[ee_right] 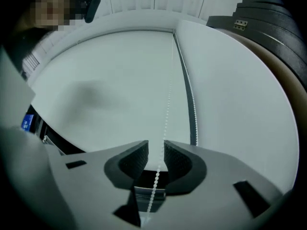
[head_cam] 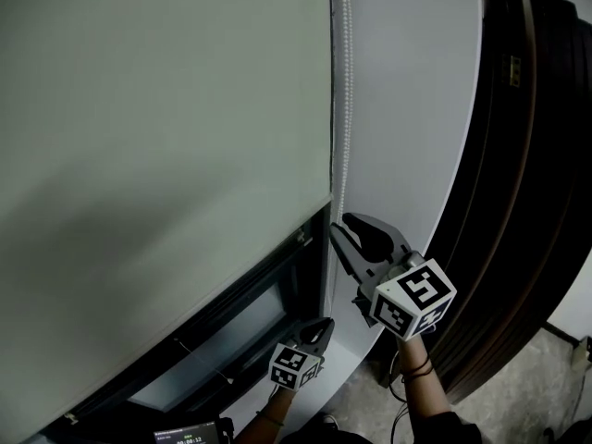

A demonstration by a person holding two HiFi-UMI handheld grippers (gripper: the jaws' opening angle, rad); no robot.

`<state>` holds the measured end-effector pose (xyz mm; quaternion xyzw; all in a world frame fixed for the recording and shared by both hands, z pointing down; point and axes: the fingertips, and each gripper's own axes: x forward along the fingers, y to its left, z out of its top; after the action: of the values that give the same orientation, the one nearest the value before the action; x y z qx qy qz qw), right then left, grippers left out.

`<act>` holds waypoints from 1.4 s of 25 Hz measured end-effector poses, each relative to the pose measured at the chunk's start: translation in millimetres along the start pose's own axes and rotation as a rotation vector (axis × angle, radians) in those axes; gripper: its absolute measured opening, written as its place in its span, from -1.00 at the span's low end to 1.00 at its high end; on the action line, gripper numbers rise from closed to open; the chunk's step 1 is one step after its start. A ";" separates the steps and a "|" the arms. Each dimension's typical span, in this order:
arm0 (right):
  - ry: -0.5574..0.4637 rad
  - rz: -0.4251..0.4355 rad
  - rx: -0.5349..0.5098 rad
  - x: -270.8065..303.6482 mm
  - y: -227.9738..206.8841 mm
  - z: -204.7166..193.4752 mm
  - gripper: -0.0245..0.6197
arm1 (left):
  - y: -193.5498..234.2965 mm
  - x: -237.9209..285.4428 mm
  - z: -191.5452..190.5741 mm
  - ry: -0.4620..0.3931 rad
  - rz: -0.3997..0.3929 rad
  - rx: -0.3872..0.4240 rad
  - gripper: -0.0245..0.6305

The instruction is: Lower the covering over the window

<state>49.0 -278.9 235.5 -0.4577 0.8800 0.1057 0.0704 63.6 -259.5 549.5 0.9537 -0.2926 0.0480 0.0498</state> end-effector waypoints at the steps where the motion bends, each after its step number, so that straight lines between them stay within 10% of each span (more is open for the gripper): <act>1: -0.006 -0.013 0.003 4.5 -4.9 1.4 -0.66 | -2.8 1.5 -0.2 -0.004 -0.006 -0.003 -0.90; 12: -0.082 -0.084 0.031 0.1 -18.2 -10.8 -0.86 | -20.9 -6.5 -27.1 0.123 -0.109 -0.037 -0.92; 17: -0.091 -0.109 0.030 -14.4 -15.8 -16.7 -0.86 | -22.5 -23.2 23.6 -0.023 -0.147 -0.094 -0.92; 28: 0.287 -0.189 0.152 -55.0 0.6 -243.0 -0.86 | -30.4 -57.2 215.4 -0.367 -0.104 0.124 -0.91; 35: 0.390 -0.189 0.229 -73.4 33.0 -318.4 -0.86 | -8.6 -5.0 216.5 -0.194 -0.111 0.239 -0.70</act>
<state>55.2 -282.2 563.8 -0.5385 0.8366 -0.0924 -0.0399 77.9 -276.2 333.9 0.9677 -0.2351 -0.0127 -0.0898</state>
